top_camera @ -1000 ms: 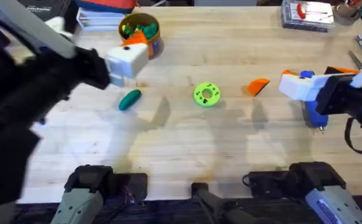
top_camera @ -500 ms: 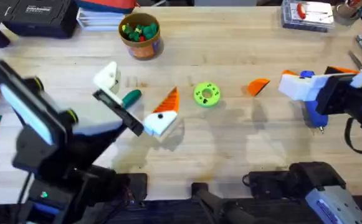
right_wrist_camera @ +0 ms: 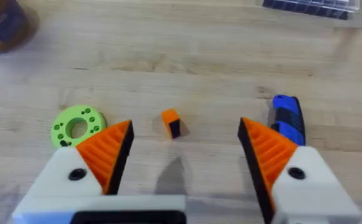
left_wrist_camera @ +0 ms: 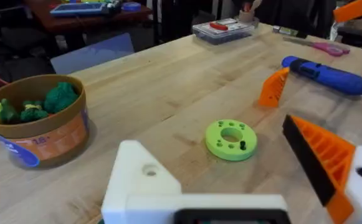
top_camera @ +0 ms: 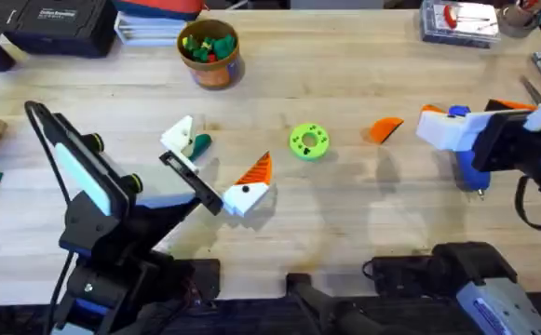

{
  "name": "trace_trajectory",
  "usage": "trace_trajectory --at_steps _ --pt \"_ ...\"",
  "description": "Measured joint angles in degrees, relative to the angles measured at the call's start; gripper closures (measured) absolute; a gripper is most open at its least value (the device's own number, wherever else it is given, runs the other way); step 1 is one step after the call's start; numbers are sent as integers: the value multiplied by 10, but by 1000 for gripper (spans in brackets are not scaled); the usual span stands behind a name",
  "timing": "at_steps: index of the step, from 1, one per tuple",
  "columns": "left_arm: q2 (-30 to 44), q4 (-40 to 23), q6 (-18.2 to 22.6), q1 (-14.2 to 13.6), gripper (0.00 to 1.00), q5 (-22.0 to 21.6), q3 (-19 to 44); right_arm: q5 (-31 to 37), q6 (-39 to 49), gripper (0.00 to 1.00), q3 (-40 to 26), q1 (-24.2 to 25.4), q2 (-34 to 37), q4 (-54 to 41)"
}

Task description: Pick up the gripper from the table and insert it into the empty holder that is missing its gripper. Then pick up a screw, insert it into the mounting hole, and use the screwdriver to tighten it. Finally, clean up the table by picking up the vegetable and placing it into the bucket.

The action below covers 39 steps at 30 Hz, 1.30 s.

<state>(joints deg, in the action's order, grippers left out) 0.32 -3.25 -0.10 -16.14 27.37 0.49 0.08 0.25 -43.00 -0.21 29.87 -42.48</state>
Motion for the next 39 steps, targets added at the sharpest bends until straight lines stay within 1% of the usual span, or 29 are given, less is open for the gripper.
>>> trace_trajectory --at_steps 3,8,11,13,39 --pt "0 0 -2 -12 15 23 0 0 0 7 0 0 0 0" --pt "0 -2 -4 -52 16 89 0 0 0 7 0 0 0 0" --pt "0 -2 -4 -72 15 109 0 0 0 7 0 0 0 0" --pt "0 -2 -4 -77 16 117 0 0 0 7 0 0 0 0" --pt "0 -4 -4 -77 15 134 0 0 0 9 0 0 0 1"
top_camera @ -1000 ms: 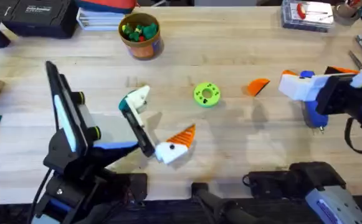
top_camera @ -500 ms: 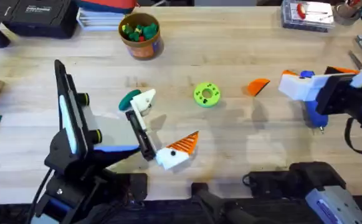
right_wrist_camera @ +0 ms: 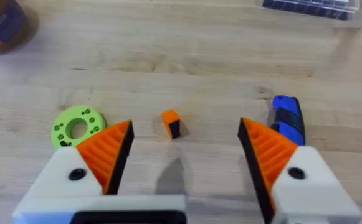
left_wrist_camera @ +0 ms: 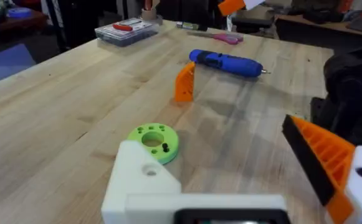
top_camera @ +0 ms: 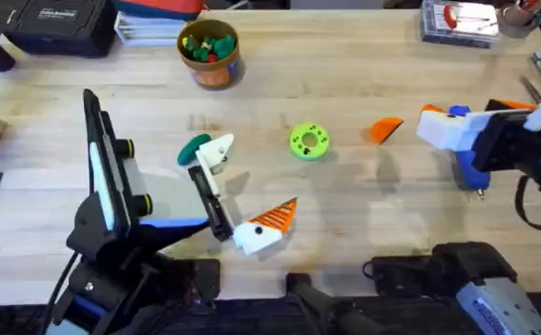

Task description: Pick up the gripper from the table and insert it into the empty holder that is missing its gripper. Then pick up a screw, insert it into the mounting hole, and use the screwdriver to tighten it. Finally, clean up the table by picking up the vegetable and placing it into the bucket.

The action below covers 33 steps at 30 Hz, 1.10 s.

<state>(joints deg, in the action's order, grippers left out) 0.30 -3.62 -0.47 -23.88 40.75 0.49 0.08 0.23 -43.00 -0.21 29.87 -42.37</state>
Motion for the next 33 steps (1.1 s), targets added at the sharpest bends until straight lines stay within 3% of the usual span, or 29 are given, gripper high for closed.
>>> trace_trajectory --at_steps 12,16,25,33 --pt "0 0 0 0 15 0 0 -12 15 7 -1 0 26 -12" --pt "0 0 0 0 16 0 0 -18 48 7 -20 -8 116 -50" --pt "0 0 0 0 15 0 0 3 110 7 -140 -49 360 -61" --pt "0 0 0 0 15 0 0 7 183 9 -155 -73 500 -61"
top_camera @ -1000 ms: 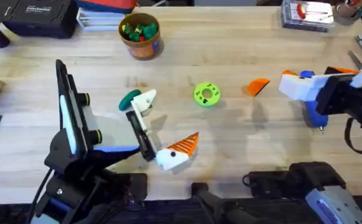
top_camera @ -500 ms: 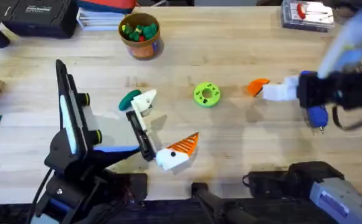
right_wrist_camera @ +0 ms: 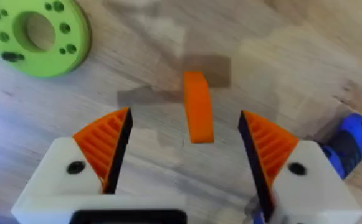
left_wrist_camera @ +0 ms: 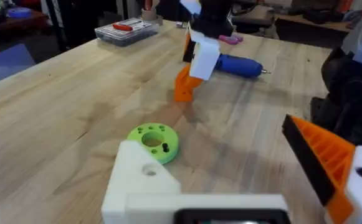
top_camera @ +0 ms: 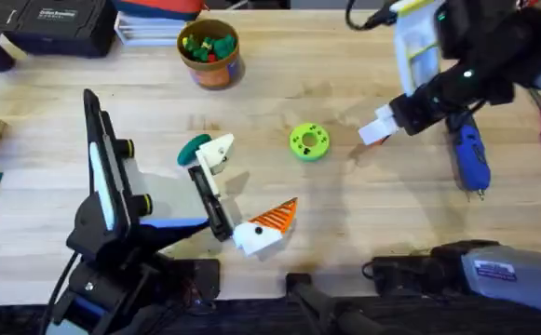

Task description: Pick up the gripper from the table and insert it into the empty holder that is missing its gripper. Then pick up a screw, insert it into the mounting hole, and use the screwdriver to tighten it. Finally, clean up the table by picking up the vegetable and placing it into the bucket.

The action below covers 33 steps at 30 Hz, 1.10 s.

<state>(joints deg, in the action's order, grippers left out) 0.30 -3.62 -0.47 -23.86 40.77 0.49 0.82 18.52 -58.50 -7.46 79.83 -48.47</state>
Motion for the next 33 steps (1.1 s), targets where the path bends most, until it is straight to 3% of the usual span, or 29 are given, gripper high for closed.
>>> trace_trajectory --at_steps 5,15,17,20,27,33 --pt "0 0 0 0 16 0 0 4 14 139 0 0 24 1" --pt "0 0 0 0 15 0 0 28 23 610 0 0 24 1" --pt "0 0 0 0 16 0 0 29 24 722 0 0 24 3" --pt "0 0 0 0 15 0 0 30 25 972 -1 0 24 5" --pt "0 0 0 0 14 0 0 30 12 987 -11 0 7 -27" --pt "0 0 0 0 16 0 0 13 -21 988 -36 4 -125 -28"
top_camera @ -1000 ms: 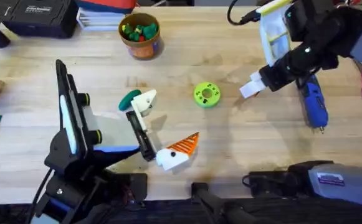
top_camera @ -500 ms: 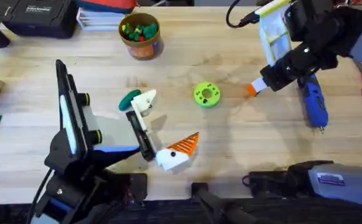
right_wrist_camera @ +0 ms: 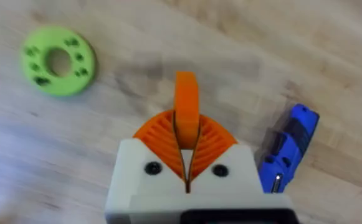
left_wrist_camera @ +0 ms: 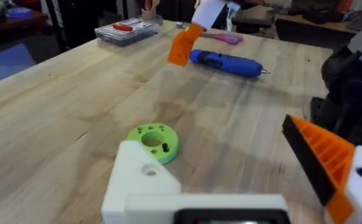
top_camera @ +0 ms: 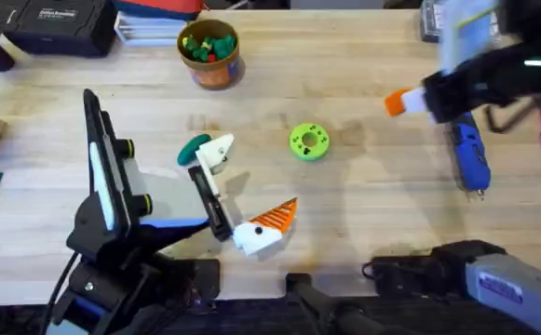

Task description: Pick up the gripper from the table and insert it into the empty holder that is missing its gripper. Then pick up a screw, insert it into the mounting hole, and use the screwdriver to tighten it. Finally, clean up the table by picking up the vegetable and placing it into the bucket.

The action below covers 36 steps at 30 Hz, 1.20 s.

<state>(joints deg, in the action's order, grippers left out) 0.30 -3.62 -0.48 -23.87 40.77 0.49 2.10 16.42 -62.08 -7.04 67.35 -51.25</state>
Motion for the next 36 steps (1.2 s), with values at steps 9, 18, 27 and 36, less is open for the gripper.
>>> trace_trajectory --at_steps 9,18,27,36 --pt "0 0 0 0 15 0 0 -158 -82 989 34 83 -216 -10" --pt "0 0 0 0 14 0 0 -435 -255 989 263 99 -277 209" --pt "0 0 0 0 15 0 0 -612 -491 989 372 94 -231 411" --pt "0 0 0 0 15 0 0 -665 -609 989 373 -17 -102 601"
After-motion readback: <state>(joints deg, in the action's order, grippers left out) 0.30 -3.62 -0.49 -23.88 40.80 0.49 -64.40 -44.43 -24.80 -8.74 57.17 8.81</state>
